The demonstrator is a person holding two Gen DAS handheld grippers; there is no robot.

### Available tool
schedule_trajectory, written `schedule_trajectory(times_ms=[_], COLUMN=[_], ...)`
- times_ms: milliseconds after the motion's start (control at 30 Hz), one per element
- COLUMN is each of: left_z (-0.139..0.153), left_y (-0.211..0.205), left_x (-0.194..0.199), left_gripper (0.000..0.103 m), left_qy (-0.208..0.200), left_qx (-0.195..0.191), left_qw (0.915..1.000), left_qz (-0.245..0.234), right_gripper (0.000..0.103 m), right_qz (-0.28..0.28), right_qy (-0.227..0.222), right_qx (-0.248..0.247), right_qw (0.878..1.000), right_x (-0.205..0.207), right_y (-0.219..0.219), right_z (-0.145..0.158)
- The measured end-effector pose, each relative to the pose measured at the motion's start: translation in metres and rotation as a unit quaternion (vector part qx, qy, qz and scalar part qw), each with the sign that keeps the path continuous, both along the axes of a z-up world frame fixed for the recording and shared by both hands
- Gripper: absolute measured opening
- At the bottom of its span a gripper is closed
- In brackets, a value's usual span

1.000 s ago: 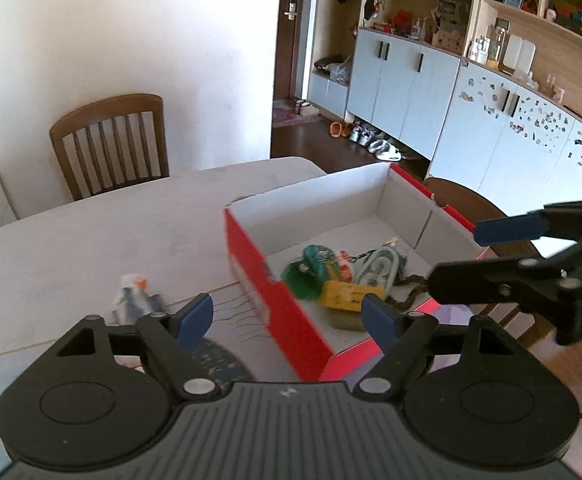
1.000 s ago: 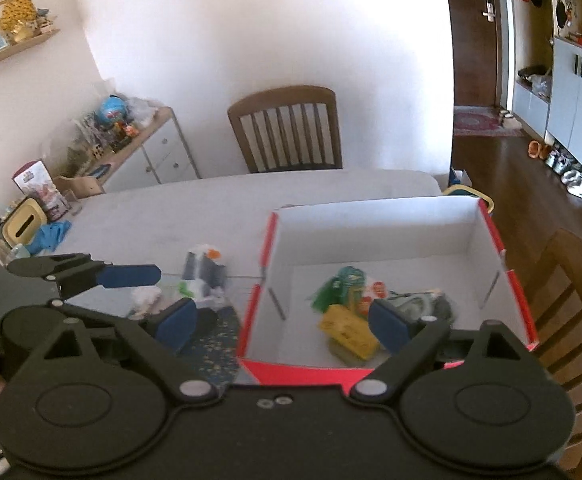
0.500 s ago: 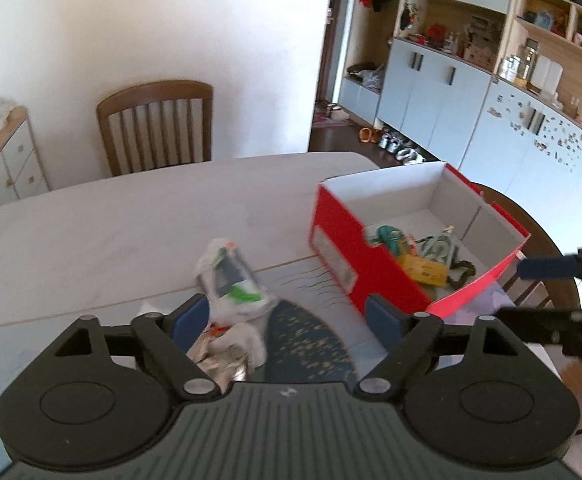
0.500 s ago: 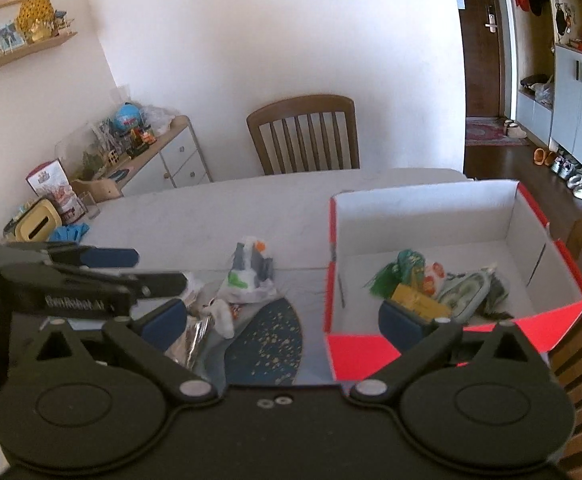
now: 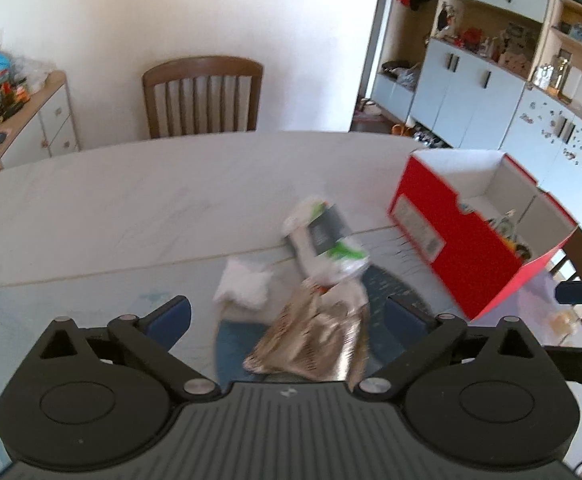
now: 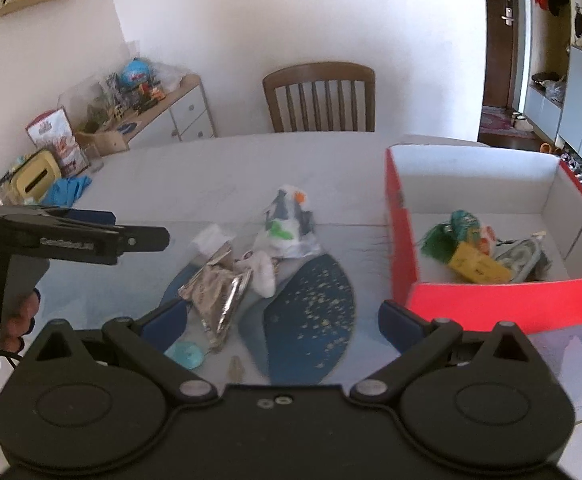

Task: Organize objects
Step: 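Return both tools from the shoebox to the table clutter, then grasp the silver foil bag with the left tool while the right tool grasps the light blue oval item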

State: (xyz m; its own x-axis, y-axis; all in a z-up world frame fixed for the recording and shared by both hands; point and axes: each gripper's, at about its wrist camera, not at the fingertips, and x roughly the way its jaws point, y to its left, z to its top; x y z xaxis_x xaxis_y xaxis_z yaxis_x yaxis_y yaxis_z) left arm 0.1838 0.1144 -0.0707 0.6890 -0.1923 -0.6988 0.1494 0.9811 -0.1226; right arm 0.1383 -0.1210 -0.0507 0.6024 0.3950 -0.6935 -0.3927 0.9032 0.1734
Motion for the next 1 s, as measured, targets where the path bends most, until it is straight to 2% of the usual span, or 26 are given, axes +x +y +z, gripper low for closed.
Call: schedule_trajectory(times_ms=[267, 467, 667, 1000], left_z=[-0.045, -0.067, -0.066, -0.075], left_y=[0.018, 0.023, 0.015, -0.022], left_x=[0.007, 0.011, 0.016, 0.037], left_gripper=[0.103, 0.103, 0.103, 0.103], left_qy=[0.032, 0.044, 0.031, 0.03], left_qx=[0.021, 0.022, 0.001, 0.013], left_qw=[0.9992, 0.9984, 0.9973, 0.9892], left_qz=[-0.01, -0.029, -0.067, -0.143], right_gripper=[0.101, 0.1, 0.094, 0.087], right_qz=[0.029, 0.046, 0.062, 0.077], right_qy=[0.031, 0.05, 0.073, 0.088], right_qx=[-0.02, -0.037, -0.048, -0.047], right_qw=[0.999, 0.997, 0.994, 0.992], right_x=[-0.005, -0.01, -0.008, -0.002], right_y=[0.045, 0.072, 0.092, 0.118], right_z=[-0.029, -0.049, -0.067, -0.087])
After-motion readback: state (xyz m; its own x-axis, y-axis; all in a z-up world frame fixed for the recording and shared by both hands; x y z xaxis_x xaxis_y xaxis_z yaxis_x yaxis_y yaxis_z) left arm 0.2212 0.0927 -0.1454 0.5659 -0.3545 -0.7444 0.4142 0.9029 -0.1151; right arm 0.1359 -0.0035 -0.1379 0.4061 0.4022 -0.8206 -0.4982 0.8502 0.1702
